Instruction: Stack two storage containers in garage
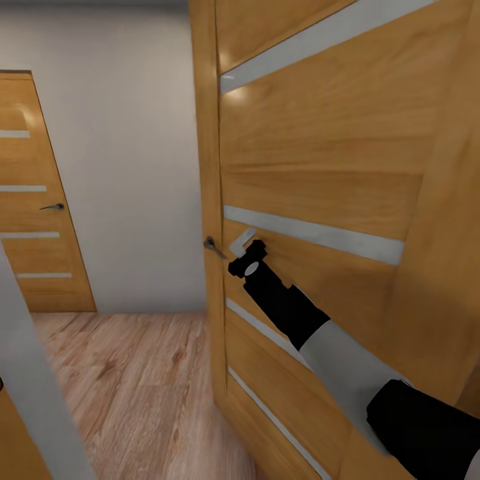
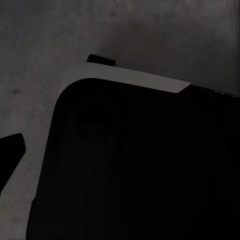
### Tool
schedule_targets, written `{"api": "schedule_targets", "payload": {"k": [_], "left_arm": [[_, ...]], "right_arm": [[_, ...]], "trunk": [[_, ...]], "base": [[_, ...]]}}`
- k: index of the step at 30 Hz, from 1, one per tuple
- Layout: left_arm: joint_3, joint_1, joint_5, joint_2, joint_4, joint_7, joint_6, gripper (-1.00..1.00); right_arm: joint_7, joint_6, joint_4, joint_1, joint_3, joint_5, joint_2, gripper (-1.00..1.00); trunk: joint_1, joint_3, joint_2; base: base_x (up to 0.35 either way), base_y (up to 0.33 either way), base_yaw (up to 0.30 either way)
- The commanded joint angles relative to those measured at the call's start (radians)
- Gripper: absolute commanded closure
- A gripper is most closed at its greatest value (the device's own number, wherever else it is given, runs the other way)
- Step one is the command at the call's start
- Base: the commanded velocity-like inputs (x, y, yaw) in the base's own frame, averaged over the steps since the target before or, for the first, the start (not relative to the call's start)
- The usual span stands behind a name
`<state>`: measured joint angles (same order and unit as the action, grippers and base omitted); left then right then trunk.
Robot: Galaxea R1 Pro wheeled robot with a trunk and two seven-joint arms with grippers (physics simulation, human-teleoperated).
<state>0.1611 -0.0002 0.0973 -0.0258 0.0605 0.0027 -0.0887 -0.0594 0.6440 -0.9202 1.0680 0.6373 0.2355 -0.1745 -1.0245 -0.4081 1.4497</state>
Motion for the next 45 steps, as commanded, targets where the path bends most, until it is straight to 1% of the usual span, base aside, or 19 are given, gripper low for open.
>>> {"api": "schedule_targets", "payload": {"k": [1, 21, 37, 41, 45], "left_arm": [[0.000, 0.000, 0.010, 0.000, 0.001, 0.000, -0.002, -1.00], [0.000, 0.000, 0.010, 0.001, 0.001, 0.000, -0.002, -1.00], [0.000, 0.000, 0.010, 0.001, 0.001, 0.000, -0.002, -1.00], [0.000, 0.000, 0.010, 0.001, 0.001, 0.000, -0.002, -1.00], [0.000, 0.000, 0.010, 0.001, 0.001, 0.000, -0.002, -1.00]], "right_arm": [[-0.008, 0.006, 0.000, 0.001, 0.001, 0.015, 0.000, -1.00], [-0.008, 0.006, 0.000, 0.001, 0.001, 0.013, 0.000, -1.00], [-0.010, 0.007, 0.000, 0.001, -0.001, 0.020, 0.000, -1.00], [-0.012, 0.007, 0.001, 0.001, -0.002, 0.007, 0.000, -1.00], [-0.013, 0.009, 0.008, 0.001, -0.001, 0.006, 0.000, -1.00]], "trunk": [[0.000, -0.001, 0.000], [0.000, -0.001, 0.000], [0.000, -0.001, 0.000], [0.000, -0.001, 0.000], [0.000, -0.001, 0.000]], "base": [[0.244, 0.000, 0.000], [0.223, 0.000, 0.000], [0.020, 0.000, 0.000], [0.000, 0.000, 0.000], [0.000, 0.000, 0.088]]}}
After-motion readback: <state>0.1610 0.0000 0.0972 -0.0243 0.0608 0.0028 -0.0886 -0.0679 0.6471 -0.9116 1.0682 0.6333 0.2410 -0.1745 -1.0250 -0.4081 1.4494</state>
